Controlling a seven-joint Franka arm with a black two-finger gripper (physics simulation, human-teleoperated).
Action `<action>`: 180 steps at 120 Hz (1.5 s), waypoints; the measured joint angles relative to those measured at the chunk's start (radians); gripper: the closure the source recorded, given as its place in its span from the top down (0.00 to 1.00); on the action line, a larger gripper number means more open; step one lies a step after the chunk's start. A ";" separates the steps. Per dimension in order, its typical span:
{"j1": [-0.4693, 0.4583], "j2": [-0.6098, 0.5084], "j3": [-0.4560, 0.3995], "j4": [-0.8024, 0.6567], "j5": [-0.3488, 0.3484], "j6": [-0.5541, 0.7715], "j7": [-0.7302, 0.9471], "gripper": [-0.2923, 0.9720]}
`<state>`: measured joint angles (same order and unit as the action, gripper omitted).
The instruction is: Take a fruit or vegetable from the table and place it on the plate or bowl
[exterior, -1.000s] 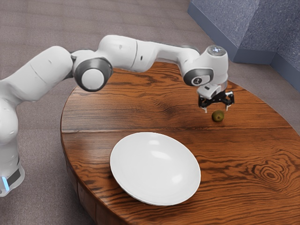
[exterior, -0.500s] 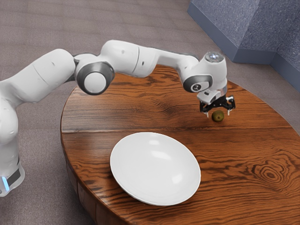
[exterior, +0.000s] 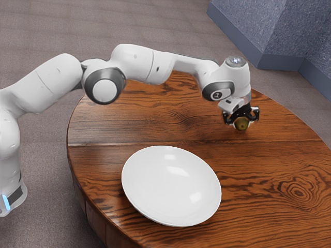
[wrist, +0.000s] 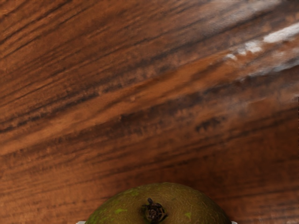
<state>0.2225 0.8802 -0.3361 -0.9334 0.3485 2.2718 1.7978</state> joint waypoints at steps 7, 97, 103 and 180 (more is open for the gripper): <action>0.002 -0.033 0.000 -0.001 -0.008 -0.010 -0.001 0.43; -0.122 -0.724 0.106 -0.585 -0.337 -0.421 -0.429 0.43; -0.164 -0.755 0.102 -0.627 -0.341 -0.431 -0.470 0.43; -0.463 -0.906 0.098 -0.857 -0.390 -0.457 -0.845 0.44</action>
<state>-0.2401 -0.0256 -0.2380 -1.7900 -0.0410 1.8149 0.9526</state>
